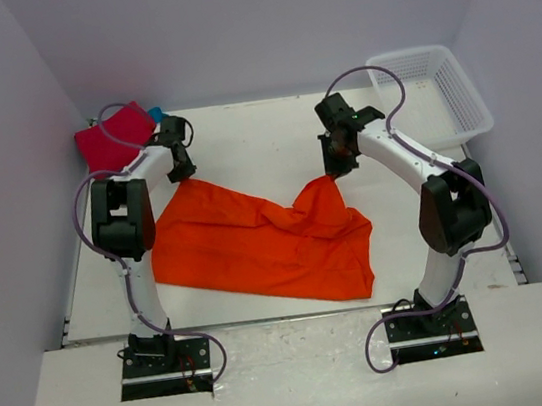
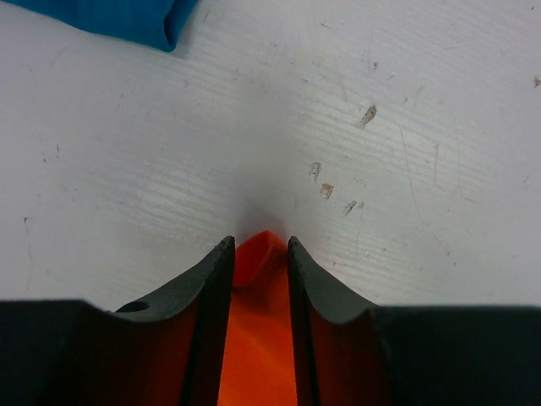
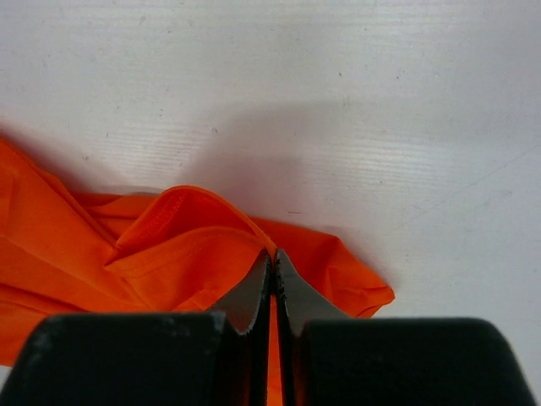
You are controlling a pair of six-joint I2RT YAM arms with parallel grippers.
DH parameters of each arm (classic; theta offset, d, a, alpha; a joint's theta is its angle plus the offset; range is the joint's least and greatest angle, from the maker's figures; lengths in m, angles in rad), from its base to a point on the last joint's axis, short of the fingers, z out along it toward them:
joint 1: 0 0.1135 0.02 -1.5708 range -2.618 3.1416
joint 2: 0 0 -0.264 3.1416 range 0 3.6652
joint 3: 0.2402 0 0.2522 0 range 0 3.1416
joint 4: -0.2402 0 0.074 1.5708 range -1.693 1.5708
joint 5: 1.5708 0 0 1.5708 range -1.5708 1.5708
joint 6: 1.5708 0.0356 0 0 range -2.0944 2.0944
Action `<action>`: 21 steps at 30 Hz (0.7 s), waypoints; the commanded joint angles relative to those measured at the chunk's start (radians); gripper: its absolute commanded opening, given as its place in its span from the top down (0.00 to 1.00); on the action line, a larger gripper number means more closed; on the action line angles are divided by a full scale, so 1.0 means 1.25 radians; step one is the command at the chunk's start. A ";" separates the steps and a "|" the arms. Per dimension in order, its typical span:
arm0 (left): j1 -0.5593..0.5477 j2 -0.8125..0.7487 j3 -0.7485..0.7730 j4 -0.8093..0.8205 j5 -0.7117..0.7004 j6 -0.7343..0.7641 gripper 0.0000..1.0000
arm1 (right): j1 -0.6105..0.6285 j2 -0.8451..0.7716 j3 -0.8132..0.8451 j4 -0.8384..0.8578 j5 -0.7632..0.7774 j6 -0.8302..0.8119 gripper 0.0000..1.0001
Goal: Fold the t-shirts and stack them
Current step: Grap the side of the flattened tshirt furthest away from the robot with both arms
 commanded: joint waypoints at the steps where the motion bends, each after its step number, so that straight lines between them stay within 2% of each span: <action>1: 0.011 -0.033 0.032 0.013 -0.026 0.017 0.68 | -0.003 -0.001 0.043 -0.007 0.011 0.000 1.00; 2: 0.011 -0.038 0.037 0.012 -0.026 0.017 0.69 | -0.003 -0.001 0.050 -0.007 0.014 0.000 1.00; 5: 0.012 -0.049 0.043 0.006 -0.023 0.018 0.83 | -0.003 0.001 0.061 -0.013 0.016 0.002 1.00; 6: 0.013 -0.052 0.044 0.006 -0.022 0.018 0.92 | -0.003 0.004 0.066 -0.017 0.015 0.003 1.00; 9: 0.013 -0.063 0.036 0.007 -0.006 0.016 1.00 | -0.003 0.006 0.070 -0.021 0.012 0.004 1.00; 15: 0.013 -0.084 0.006 0.018 0.005 0.006 1.00 | -0.003 0.012 0.076 -0.022 0.021 0.004 1.00; 21: 0.015 -0.138 -0.017 0.020 -0.030 -0.001 1.00 | -0.018 0.049 0.119 -0.022 0.065 0.003 1.00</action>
